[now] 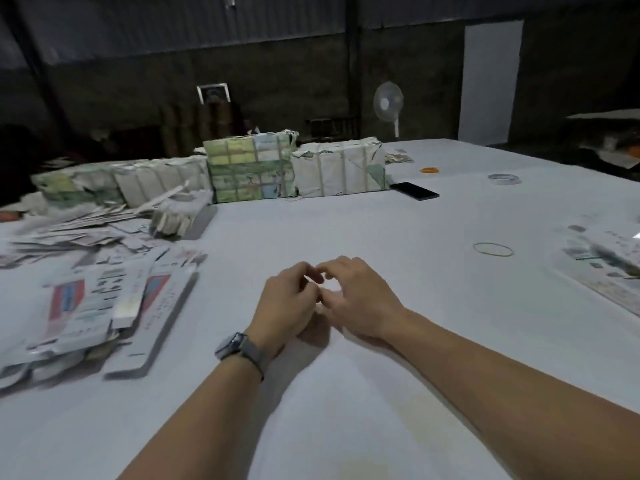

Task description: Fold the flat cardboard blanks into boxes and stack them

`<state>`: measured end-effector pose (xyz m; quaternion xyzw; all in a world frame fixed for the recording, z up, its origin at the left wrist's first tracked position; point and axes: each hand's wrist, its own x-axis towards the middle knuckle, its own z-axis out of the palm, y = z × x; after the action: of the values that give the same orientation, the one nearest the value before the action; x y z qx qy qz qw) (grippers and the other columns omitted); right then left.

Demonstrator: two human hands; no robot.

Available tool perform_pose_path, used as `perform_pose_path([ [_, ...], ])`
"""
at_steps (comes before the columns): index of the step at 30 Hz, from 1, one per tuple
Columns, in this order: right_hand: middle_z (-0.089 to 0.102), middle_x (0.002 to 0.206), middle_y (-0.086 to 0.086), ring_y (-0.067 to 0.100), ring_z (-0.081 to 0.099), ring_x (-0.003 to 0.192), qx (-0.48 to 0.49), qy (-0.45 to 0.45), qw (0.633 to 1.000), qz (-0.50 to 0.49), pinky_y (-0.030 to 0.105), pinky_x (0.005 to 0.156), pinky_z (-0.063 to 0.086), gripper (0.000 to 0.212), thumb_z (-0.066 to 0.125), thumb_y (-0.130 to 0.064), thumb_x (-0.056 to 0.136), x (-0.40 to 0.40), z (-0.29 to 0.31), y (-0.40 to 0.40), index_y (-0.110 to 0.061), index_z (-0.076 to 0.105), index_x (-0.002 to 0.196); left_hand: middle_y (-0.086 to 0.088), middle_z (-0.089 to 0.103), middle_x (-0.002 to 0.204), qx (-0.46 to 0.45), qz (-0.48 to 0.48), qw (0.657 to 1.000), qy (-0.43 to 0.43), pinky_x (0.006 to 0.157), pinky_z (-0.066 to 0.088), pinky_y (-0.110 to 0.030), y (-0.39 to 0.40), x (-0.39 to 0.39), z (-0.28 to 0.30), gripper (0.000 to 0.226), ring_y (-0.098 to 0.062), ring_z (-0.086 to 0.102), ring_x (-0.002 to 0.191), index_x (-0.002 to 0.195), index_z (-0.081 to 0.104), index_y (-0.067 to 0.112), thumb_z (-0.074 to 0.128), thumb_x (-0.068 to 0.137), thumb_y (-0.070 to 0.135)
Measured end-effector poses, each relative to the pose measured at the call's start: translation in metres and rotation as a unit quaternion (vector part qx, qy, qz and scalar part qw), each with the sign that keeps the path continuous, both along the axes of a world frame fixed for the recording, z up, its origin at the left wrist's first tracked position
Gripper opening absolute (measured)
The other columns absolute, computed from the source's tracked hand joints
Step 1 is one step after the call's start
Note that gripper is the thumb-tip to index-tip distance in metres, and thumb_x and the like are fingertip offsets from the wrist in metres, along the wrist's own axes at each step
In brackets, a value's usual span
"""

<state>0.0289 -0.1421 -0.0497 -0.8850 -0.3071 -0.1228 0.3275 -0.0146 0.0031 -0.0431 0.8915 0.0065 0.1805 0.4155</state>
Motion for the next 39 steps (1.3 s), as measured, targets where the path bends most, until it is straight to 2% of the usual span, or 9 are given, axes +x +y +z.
perform_pose_path([
  [5, 0.06, 0.104, -0.015, 0.008, 0.052, 0.104, 0.047, 0.014, 0.999, 0.008, 0.033, 0.094, 0.045, 0.027, 0.056, -0.027, 0.093, 0.011, -0.009, -0.012, -0.029, 0.064, 0.119, 0.005, 0.067, 0.081, 0.093, 0.074, 0.992, -0.029, 0.073, 0.053, -0.041, 0.012, 0.004, 0.006, 0.023, -0.024, 0.062, 0.086, 0.098, 0.065, 0.027, 0.05, 0.088, 0.013],
  [8, 0.058, 0.102, -0.018, 0.006, 0.05, 0.105, 0.043, 0.018, 0.999, 0.021, 0.034, 0.094, 0.047, 0.026, 0.057, -0.024, 0.093, 0.012, -0.011, -0.01, -0.031, 0.064, 0.117, -0.004, 0.067, 0.109, 0.211, 0.222, 0.947, -0.097, 0.09, 0.043, -0.041, 0.049, 0.006, 0.016, 0.03, -0.031, 0.052, 0.112, 0.116, 0.064, 0.021, 0.056, 0.088, 0.014],
  [15, 0.056, 0.1, -0.023, 0.002, 0.047, 0.104, 0.048, 0.029, 0.997, 0.046, 0.035, 0.094, 0.048, 0.024, 0.057, -0.022, 0.093, 0.013, -0.016, -0.011, -0.038, 0.063, 0.11, -0.012, 0.049, 0.145, 0.294, 0.314, 0.885, 0.176, 0.118, 0.021, -0.051, 0.11, 0.012, -0.001, 0.055, -0.041, 0.032, 0.14, 0.146, 0.036, 0.027, 0.049, 0.093, 0.02],
  [20, 0.057, 0.099, -0.023, -0.001, 0.047, 0.104, 0.056, 0.031, 0.996, 0.055, 0.032, 0.091, 0.047, 0.027, 0.057, -0.022, 0.092, 0.012, -0.015, -0.01, -0.047, 0.055, 0.1, -0.007, 0.051, 0.14, 0.317, 0.356, 0.86, 0.185, 0.107, 0.03, -0.052, 0.123, 0.016, -0.004, 0.051, -0.039, 0.043, 0.132, 0.143, 0.036, 0.03, 0.043, 0.095, 0.014],
  [25, 0.054, 0.096, -0.025, 0.001, 0.047, 0.102, 0.049, 0.031, 0.997, 0.053, 0.031, 0.092, 0.047, 0.024, 0.058, -0.019, 0.093, 0.008, -0.013, -0.011, -0.039, 0.063, 0.105, -0.009, 0.06, 0.129, 0.32, 0.303, 0.891, 0.11, 0.084, 0.045, -0.042, 0.108, 0.005, 0.007, 0.046, -0.037, 0.058, 0.116, 0.137, 0.04, 0.024, 0.048, 0.095, 0.009],
  [29, 0.058, 0.098, -0.019, 0.007, 0.051, 0.1, 0.064, 0.033, 0.996, 0.051, 0.036, 0.091, 0.047, 0.026, 0.058, -0.023, 0.094, 0.008, -0.011, -0.009, -0.033, 0.063, 0.117, -0.007, 0.064, 0.123, 0.345, 0.263, 0.897, -0.081, 0.064, 0.043, -0.041, 0.049, -0.005, 0.042, 0.061, -0.041, 0.066, 0.094, 0.133, 0.05, 0.022, 0.046, 0.082, -0.01],
  [33, 0.063, 0.097, -0.014, 0.001, 0.06, 0.09, 0.232, 0.09, 0.967, 0.058, 0.031, 0.081, 0.05, 0.042, 0.051, -0.053, 0.091, 0.003, -0.001, -0.005, -0.042, 0.045, 0.131, -0.01, 0.07, 0.114, 0.206, 0.088, 0.921, -0.318, 0.052, 0.058, -0.035, -0.02, -0.017, 0.053, 0.045, -0.031, 0.071, 0.08, 0.121, 0.06, 0.011, 0.06, 0.078, -0.003],
  [36, 0.067, 0.102, -0.005, 0.006, 0.068, 0.091, 0.352, 0.169, 0.916, 0.092, 0.034, 0.082, 0.055, 0.029, 0.049, -0.053, 0.094, 0.0, 0.003, -0.007, -0.058, 0.038, 0.121, 0.0, 0.067, 0.12, -0.046, 0.035, 0.958, -0.282, 0.063, 0.062, -0.025, -0.035, -0.017, 0.049, 0.033, -0.019, 0.074, 0.096, 0.118, 0.057, 0.015, 0.056, 0.093, -0.006],
  [39, 0.072, 0.105, -0.001, 0.018, 0.074, 0.089, 0.391, 0.196, 0.894, 0.099, 0.047, 0.078, 0.062, 0.035, 0.051, -0.037, 0.102, -0.007, 0.004, -0.004, -0.059, 0.037, 0.125, 0.012, 0.062, 0.123, -0.219, 0.029, 0.949, -0.227, 0.064, 0.06, -0.025, -0.029, -0.016, 0.042, 0.031, -0.013, 0.075, 0.091, 0.121, 0.054, 0.023, 0.06, 0.098, 0.003],
])
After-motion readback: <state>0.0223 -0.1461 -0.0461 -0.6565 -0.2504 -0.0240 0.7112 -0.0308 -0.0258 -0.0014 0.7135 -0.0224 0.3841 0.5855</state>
